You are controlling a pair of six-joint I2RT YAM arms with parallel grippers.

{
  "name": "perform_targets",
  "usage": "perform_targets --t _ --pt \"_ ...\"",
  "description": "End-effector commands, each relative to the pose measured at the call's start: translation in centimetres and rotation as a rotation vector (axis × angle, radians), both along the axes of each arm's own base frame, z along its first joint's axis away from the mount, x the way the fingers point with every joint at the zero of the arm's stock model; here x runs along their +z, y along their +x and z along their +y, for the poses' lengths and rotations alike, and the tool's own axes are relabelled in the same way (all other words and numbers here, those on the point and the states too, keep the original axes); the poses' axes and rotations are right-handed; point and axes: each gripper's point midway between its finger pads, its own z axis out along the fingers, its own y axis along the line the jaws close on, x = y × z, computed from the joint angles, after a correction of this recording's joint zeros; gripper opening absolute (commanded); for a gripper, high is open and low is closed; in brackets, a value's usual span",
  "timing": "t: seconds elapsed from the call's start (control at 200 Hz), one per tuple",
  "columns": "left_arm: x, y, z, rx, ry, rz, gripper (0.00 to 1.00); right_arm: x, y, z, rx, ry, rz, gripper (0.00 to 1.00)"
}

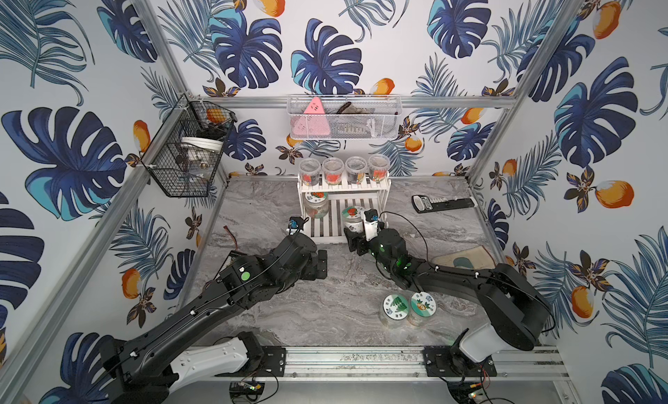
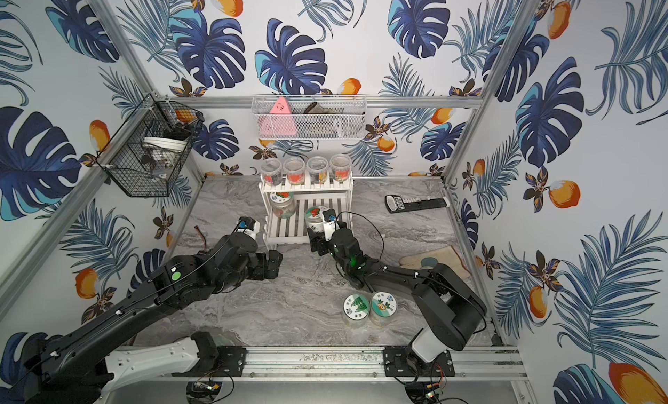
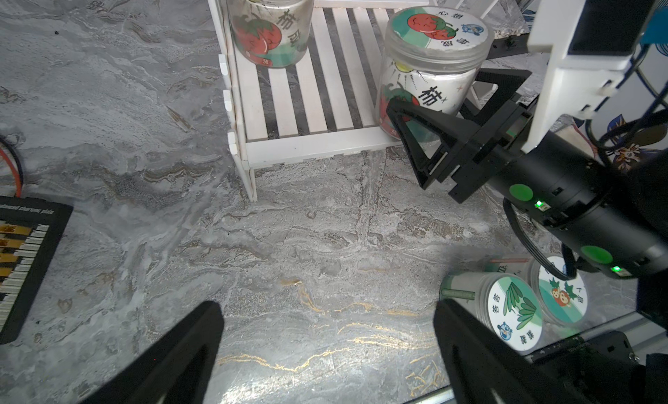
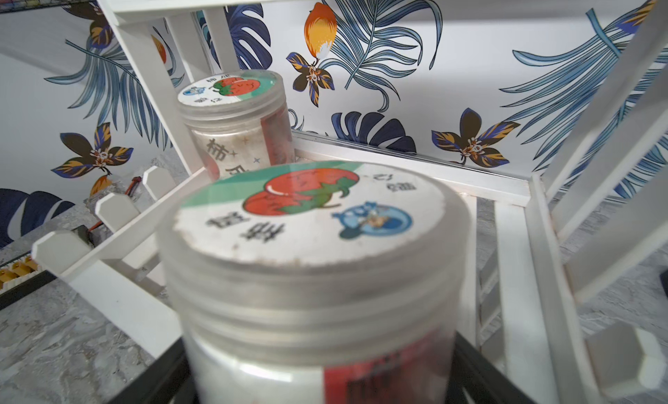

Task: Place the seed container on the shelf
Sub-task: Place the seed jar on the shelf.

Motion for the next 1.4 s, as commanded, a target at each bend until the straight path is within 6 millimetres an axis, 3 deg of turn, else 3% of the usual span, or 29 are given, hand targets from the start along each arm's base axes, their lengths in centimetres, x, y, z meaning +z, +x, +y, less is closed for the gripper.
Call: perform_targets --t 0.0,0.335,0.756,1.046,1.391 --pt "0.2 0.3 -0.4 -0.019 0.001 -0.01 0.99 0.1 0.0 -0.8 -0.021 -0.053 0.016 0.91" --pt "-0.3 0.3 -0.8 -0.03 0.003 0.003 0.99 1.7 -1.2 -2.3 -0.006 -0.077 0.067 0.97" --pt "-1.6 0.3 -0.9 -0.043 0.009 0.031 0.99 1.4 -3.4 -3.7 -0.052 -0.049 0.332 0.83" --pt "-1.4 0.3 -0.7 -0.046 0.009 0.026 0.99 2.6 -1.1 -3.7 -0.13 -0.054 0.295 0.71" --pt "-2.1 0.3 -0.3 -0.04 0.027 0.039 0.99 2.6 1.5 -3.6 -0.182 -0.066 0.279 0.69"
